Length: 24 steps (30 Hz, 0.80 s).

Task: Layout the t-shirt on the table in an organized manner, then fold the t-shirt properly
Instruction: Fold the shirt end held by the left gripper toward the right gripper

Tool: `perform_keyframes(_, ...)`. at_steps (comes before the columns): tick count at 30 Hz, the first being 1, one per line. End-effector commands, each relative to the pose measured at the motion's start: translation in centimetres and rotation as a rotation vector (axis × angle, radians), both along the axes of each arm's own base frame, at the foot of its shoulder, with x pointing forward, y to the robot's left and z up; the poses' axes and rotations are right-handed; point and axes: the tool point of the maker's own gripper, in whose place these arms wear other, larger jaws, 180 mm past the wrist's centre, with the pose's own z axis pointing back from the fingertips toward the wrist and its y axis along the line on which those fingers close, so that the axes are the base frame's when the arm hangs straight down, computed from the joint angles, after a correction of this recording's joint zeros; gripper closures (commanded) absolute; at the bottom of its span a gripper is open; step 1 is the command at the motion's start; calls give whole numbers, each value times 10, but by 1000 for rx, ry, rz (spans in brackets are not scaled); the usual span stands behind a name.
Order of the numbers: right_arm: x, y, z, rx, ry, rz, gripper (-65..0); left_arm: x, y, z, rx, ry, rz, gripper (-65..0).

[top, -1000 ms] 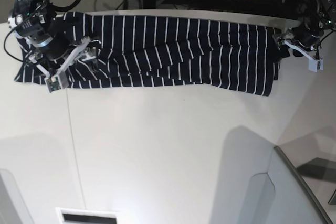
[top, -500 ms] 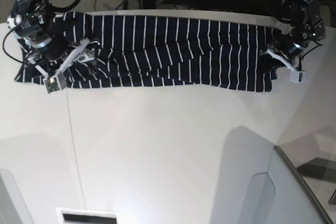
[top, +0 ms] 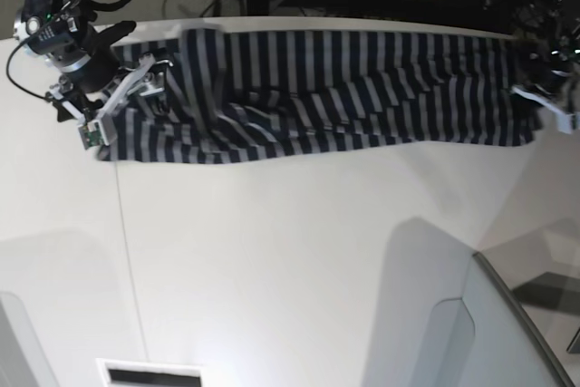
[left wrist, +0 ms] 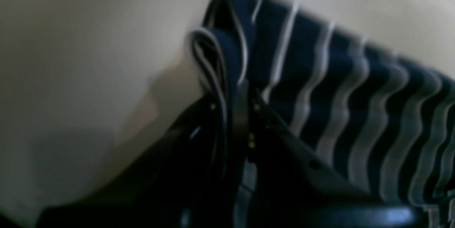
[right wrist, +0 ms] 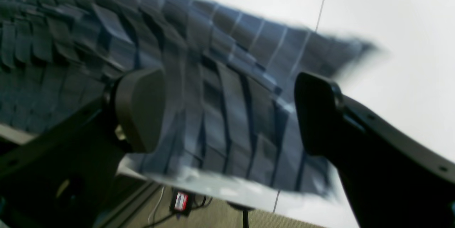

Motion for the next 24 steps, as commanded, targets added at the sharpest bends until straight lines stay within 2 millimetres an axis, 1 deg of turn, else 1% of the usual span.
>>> perform_keyframes(1, 9, 0, 12, 9, -57, 1, -528, 16, 5, 31, 62, -88, -23, 0)
perform_keyframes(2, 9, 0, 12, 9, -57, 1, -528, 17, 7, 46, 114, -105, -28, 0)
perform_keyframes(6, 11, 0, 13, 9, -62, 1, -528, 18, -21, 76, 212, -157, -40, 0)
perform_keyframes(9, 11, 2, 13, 11, -62, 4, -528, 18, -57, 82, 210, -186, -60, 0)
perform_keyframes(11, 11, 2, 13, 12, -60, 5, -528, 18, -82, 79, 186, -190, -85, 0)
perform_keyframes(15, 11, 0, 13, 10, -60, 1, -528, 22, -130, 61, 110, -174, -160, 0)
perform_keyframes(21, 11, 0, 13, 8, -60, 2, -528, 22, -191, 37, 87, -128, -264, 0)
perform_keyframes(24, 10, 0, 12, 8, -56, 2, -528, 28, -222, 33, 72, -130, -320, 0)
